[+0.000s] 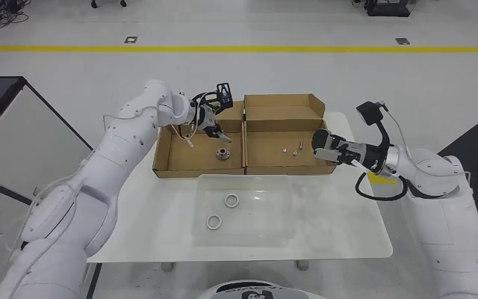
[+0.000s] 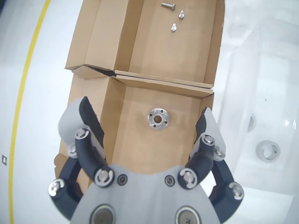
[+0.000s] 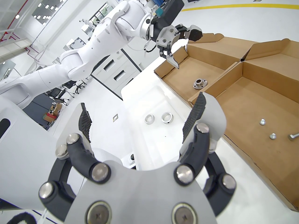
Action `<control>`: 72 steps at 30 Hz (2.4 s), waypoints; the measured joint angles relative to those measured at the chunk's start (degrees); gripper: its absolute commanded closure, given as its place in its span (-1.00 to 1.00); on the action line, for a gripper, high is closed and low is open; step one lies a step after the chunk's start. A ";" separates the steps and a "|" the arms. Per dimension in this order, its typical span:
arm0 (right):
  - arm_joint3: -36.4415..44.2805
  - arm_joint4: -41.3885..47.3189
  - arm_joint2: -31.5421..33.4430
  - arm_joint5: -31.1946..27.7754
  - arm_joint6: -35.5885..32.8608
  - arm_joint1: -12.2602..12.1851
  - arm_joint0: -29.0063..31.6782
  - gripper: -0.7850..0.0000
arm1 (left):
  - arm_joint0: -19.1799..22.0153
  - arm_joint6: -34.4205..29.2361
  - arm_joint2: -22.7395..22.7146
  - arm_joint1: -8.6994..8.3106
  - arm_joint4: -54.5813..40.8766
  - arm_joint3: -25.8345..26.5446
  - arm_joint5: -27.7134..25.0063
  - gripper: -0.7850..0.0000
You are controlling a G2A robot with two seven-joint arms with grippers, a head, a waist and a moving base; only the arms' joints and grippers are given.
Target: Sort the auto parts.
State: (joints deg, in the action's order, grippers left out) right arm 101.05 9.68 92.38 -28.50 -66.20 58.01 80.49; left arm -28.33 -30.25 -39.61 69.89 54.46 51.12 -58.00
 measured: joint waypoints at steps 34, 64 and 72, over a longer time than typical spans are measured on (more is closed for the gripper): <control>0.00 0.00 0.00 0.00 0.00 0.00 0.00 -1.00 | -29.89 -30.51 -18.11 -16.15 -21.20 53.56 14.49 -1.00; 0.00 0.00 0.00 0.00 0.00 0.00 0.00 -1.00 | -2.96 -44.10 21.42 -15.04 -24.68 54.04 28.06 -0.48; 0.00 0.00 0.00 0.00 0.00 0.00 0.00 -1.00 | -2.92 -42.14 24.78 -14.45 -22.69 52.50 26.09 -0.01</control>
State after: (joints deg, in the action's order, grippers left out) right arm 101.05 9.68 92.38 -28.50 -66.20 58.01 80.50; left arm -31.25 -72.39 -14.83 55.45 31.77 103.62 -31.91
